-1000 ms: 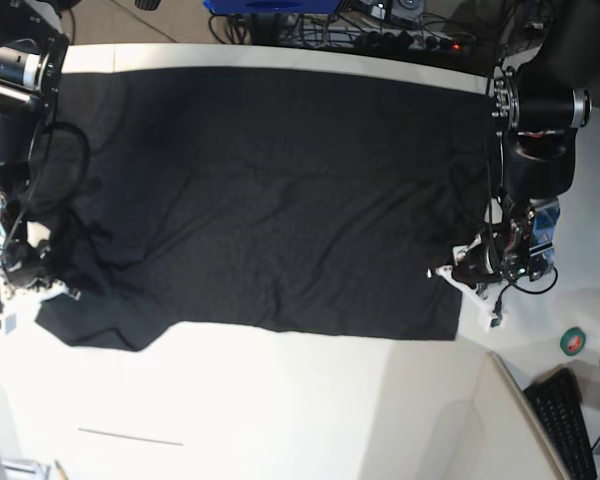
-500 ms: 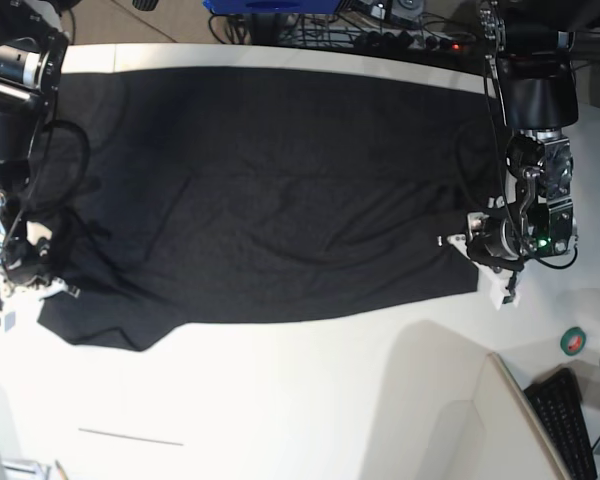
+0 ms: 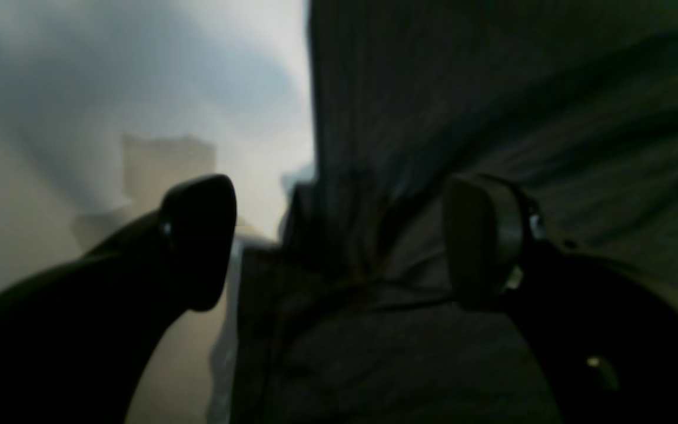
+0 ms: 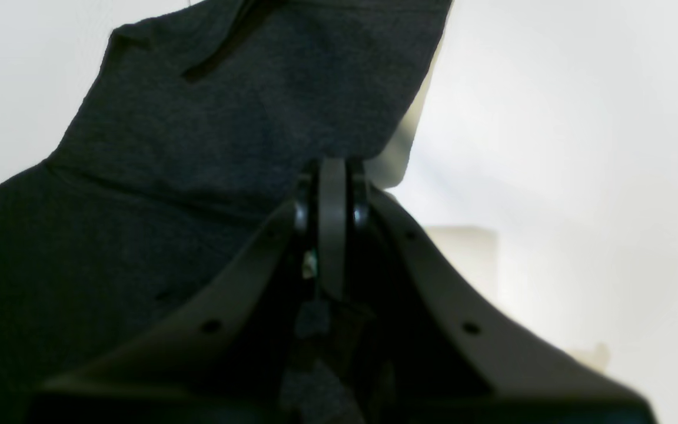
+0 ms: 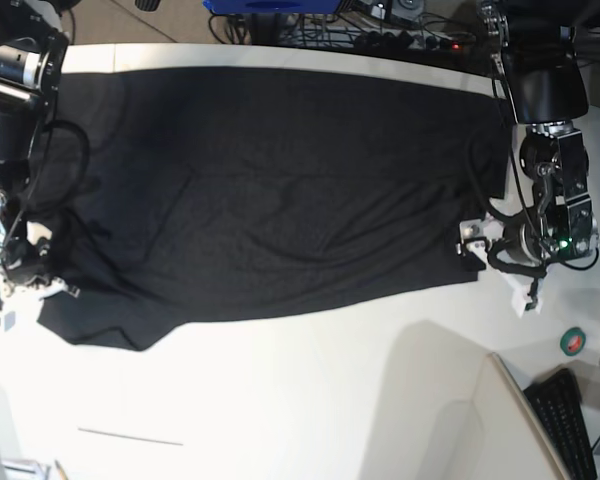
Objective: Layout the t-shirt on the table in an organized manner, then fold the t-shirt properly
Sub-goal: 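Grasp the black shirt's hem corners with both grippers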
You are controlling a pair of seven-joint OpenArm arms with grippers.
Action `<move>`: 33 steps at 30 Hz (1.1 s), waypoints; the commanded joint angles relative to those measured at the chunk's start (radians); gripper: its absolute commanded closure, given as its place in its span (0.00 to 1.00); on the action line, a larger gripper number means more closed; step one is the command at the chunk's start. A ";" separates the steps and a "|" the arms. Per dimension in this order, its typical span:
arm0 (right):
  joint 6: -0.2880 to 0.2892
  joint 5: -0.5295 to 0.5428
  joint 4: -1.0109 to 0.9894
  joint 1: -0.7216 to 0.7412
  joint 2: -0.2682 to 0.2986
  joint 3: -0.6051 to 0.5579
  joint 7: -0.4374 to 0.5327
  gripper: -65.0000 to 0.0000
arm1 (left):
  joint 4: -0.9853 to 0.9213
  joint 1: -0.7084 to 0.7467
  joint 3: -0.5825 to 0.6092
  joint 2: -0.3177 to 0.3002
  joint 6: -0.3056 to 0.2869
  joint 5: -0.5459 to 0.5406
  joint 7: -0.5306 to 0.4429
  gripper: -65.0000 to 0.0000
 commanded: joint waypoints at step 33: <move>0.004 0.005 0.020 0.025 0.018 -0.001 0.024 1.00 | -0.805 -0.389 0.252 -0.079 -0.009 0.001 -0.483 0.32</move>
